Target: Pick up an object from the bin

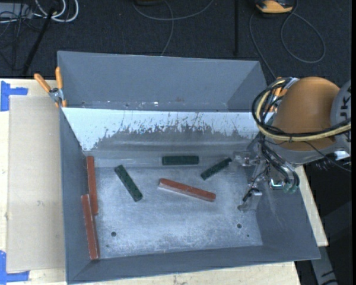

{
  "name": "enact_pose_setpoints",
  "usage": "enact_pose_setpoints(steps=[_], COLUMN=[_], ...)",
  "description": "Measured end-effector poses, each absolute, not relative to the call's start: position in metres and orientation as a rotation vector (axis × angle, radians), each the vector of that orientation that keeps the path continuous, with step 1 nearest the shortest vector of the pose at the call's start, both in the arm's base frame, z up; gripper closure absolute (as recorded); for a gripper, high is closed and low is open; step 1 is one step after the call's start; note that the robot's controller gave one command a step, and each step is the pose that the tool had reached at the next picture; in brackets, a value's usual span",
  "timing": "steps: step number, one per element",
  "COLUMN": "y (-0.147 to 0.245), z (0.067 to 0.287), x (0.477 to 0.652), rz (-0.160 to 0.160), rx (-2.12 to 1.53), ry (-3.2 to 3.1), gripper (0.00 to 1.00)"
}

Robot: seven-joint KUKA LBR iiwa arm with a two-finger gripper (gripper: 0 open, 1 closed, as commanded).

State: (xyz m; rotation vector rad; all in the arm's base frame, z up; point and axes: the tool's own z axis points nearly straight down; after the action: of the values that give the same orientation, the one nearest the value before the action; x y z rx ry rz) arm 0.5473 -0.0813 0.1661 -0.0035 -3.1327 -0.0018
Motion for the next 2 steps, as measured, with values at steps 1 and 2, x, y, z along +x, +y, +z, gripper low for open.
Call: enact_pose_setpoints(steps=[1, 2], y=[0.002, 0.022], z=[0.065, 0.101], x=[0.567, 0.557], rz=[-0.006, -0.002], rx=[0.033, -0.060], ry=[-3.134, -3.142], gripper=[0.00, 0.00])
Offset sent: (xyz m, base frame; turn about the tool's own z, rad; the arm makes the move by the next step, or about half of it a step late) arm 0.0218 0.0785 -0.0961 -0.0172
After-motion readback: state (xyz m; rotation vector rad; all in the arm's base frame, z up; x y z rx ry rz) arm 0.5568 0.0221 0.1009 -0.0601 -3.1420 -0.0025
